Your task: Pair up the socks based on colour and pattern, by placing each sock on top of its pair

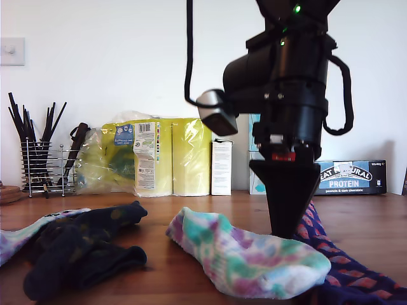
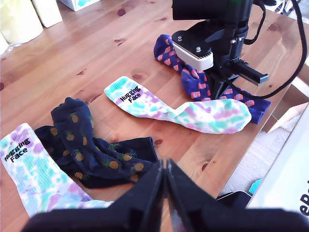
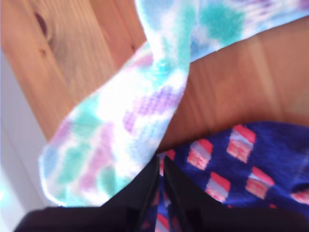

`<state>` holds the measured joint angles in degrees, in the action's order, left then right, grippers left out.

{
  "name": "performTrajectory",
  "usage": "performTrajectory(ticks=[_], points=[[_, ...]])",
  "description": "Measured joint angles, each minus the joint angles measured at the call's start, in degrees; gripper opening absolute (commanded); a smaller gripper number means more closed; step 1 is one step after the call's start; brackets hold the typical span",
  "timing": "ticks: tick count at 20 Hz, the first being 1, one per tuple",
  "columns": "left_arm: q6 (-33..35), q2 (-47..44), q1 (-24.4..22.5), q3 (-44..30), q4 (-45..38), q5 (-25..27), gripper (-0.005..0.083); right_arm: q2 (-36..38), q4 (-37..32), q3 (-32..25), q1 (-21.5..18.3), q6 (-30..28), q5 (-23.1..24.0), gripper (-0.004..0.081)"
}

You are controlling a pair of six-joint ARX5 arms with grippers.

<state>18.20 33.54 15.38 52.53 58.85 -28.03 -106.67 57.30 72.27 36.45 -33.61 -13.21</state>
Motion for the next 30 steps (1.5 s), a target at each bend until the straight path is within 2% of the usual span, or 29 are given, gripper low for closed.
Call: performTrajectory(ticks=[6, 10, 12, 15, 18, 23, 27, 30], points=[[0.0, 0.0, 0.0, 0.0, 0.0, 0.0, -0.0019, -1.9, 1.5, 0.0, 0.1, 0.8, -3.6, -0.0013], [0.0, 0.0, 0.0, 0.0, 0.0, 0.0, -0.0019, -1.9, 2.6, 0.0, 1.1, 5.2, -10.6, -0.0013], [0.0, 0.0, 0.0, 0.0, 0.0, 0.0, -0.0019, -1.9, 1.9, 0.0, 3.6, 7.9, -13.1, -0.0013], [0.0, 0.0, 0.0, 0.0, 0.0, 0.0, -0.0019, -1.9, 0.5, 0.7, 9.6, 8.3, -15.5, -0.0013], [0.0, 0.0, 0.0, 0.0, 0.0, 0.0, -0.0019, -1.9, -0.9, 1.8, 13.1, 8.2, -11.5, -0.0013], [0.0, 0.0, 0.0, 0.0, 0.1, 0.2, -0.0019, -0.3, -0.7, 1.8, 8.9, 8.6, -7.6, -0.0013], [-0.1, 1.7, 0.0, 0.0, 0.8, 2.2, -0.0019, 9.3, -4.8, 1.8, 6.9, 13.0, -6.0, -0.0013], [-0.5, 5.4, 0.0, 0.0, 1.6, 3.9, -0.0019, 19.7, -13.8, 0.7, 7.2, 19.0, 0.3, -0.0013]])
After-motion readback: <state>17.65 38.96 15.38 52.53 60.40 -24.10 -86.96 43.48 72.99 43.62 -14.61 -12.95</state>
